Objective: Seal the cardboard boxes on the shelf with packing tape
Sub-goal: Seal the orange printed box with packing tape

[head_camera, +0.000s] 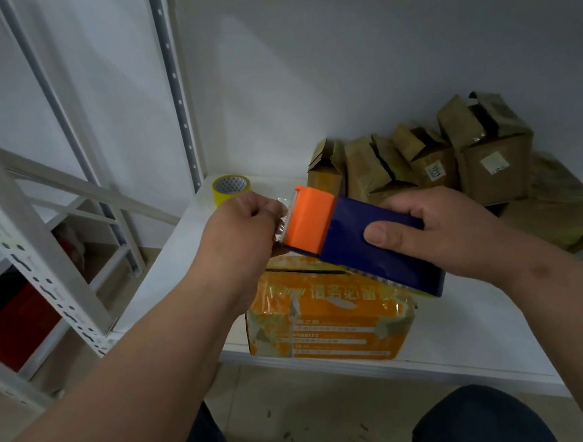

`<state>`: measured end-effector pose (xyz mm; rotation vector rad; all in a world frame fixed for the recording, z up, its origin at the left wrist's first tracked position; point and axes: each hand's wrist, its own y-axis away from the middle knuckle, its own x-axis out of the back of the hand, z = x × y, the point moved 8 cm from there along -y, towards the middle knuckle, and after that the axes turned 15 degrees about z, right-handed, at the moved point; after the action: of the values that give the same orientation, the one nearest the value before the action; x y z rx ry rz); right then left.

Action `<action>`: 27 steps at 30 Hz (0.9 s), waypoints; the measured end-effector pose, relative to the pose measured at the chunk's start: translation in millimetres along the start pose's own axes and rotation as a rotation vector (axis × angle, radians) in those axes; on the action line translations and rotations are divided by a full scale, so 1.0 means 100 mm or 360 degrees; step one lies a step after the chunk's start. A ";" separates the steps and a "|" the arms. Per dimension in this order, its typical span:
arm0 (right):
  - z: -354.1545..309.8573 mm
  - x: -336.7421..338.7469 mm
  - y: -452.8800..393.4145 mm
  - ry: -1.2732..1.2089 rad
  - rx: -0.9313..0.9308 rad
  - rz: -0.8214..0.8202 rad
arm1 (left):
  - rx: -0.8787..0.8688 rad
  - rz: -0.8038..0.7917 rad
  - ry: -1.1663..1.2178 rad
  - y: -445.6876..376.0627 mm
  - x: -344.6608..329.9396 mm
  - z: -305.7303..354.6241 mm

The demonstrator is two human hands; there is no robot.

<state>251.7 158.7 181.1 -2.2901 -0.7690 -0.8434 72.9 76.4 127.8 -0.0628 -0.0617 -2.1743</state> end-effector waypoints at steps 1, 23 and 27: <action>-0.01 0.01 -0.01 -0.0015 0.0000 -0.0022 | 0.0000 0.0007 0.0027 -0.01 0.01 0.01; 0.80 0.59 0.03 0.0570 -0.0667 -0.0393 | 0.0631 0.0352 0.0103 -0.45 0.62 -0.96; 0.84 0.53 -0.02 0.0639 -0.0733 -0.0449 | 0.0683 0.0295 0.0148 -0.48 0.60 -1.02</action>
<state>315.3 233.2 165.7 -2.2948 -0.7802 -1.6996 -2.8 47.0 29.0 0.2667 -0.4490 -1.9340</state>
